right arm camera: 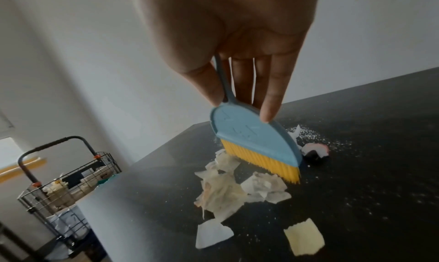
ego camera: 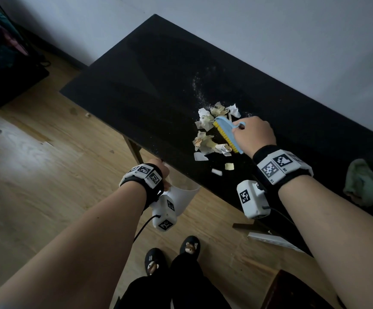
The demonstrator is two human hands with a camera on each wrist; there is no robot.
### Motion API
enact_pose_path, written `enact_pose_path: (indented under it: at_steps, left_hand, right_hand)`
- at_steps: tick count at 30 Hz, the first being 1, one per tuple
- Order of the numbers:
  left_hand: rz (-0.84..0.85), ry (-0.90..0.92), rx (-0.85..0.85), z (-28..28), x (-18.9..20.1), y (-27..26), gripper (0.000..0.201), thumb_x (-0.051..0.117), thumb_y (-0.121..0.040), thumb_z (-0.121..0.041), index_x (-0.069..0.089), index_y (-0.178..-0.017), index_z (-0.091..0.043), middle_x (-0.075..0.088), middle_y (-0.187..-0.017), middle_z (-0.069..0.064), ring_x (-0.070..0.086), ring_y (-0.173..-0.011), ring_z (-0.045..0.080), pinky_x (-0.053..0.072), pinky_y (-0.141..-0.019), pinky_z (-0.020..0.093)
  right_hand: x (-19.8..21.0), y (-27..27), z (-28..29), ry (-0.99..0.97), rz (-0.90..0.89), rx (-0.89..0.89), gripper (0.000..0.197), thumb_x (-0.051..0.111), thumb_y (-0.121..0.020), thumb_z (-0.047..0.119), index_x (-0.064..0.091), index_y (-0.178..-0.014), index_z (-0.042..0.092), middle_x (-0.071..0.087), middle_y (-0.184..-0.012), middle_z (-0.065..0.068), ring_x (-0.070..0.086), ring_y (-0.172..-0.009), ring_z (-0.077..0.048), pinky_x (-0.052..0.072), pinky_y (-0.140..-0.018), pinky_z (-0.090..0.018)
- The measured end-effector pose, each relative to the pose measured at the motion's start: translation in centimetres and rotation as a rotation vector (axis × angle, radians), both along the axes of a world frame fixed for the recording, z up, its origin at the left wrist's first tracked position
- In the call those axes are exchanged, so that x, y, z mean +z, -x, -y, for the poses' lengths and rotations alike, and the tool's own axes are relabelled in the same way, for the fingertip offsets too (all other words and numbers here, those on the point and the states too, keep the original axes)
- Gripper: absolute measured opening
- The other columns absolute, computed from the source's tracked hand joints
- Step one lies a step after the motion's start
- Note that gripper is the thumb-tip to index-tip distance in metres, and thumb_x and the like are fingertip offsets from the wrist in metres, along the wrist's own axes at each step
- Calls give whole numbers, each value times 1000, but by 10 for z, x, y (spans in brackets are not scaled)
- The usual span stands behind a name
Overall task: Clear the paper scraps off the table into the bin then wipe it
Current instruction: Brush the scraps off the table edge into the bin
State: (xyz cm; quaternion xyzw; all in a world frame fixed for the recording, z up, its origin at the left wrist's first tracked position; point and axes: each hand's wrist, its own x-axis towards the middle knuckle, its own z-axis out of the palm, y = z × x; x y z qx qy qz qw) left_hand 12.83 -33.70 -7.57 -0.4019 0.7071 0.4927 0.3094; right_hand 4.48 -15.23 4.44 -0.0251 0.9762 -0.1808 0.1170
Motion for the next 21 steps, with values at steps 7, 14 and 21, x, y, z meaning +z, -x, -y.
enact_pose_path:
  at_steps: [7,14,21]
  left_hand:
    - [1,-18,48,-2,-2,-3,53,39,-91,4,35,-142,-9,66,-78,21,71,-91,35,57,-85,50]
    - [25,-36,21,-11,-4,-8,67,41,-88,7,26,-148,-17,67,-88,24,71,-84,33,58,-83,49]
    - [19,-42,-23,-22,-1,-10,67,37,-92,6,18,-151,-19,67,-75,23,64,-57,26,59,-79,47]
  right_hand:
    - [2,-7,-16,-41,-28,-80,24,48,-91,17,71,-97,15,65,-84,-7,61,-79,-27,51,-69,-34]
    - [-1,-16,-23,-100,-15,-122,22,51,-83,18,51,-62,13,55,-72,-8,52,-69,-28,38,-61,-31]
    - [-11,-28,-12,-129,72,36,25,49,-85,18,68,-98,7,68,-100,-14,58,-81,-31,45,-67,-32]
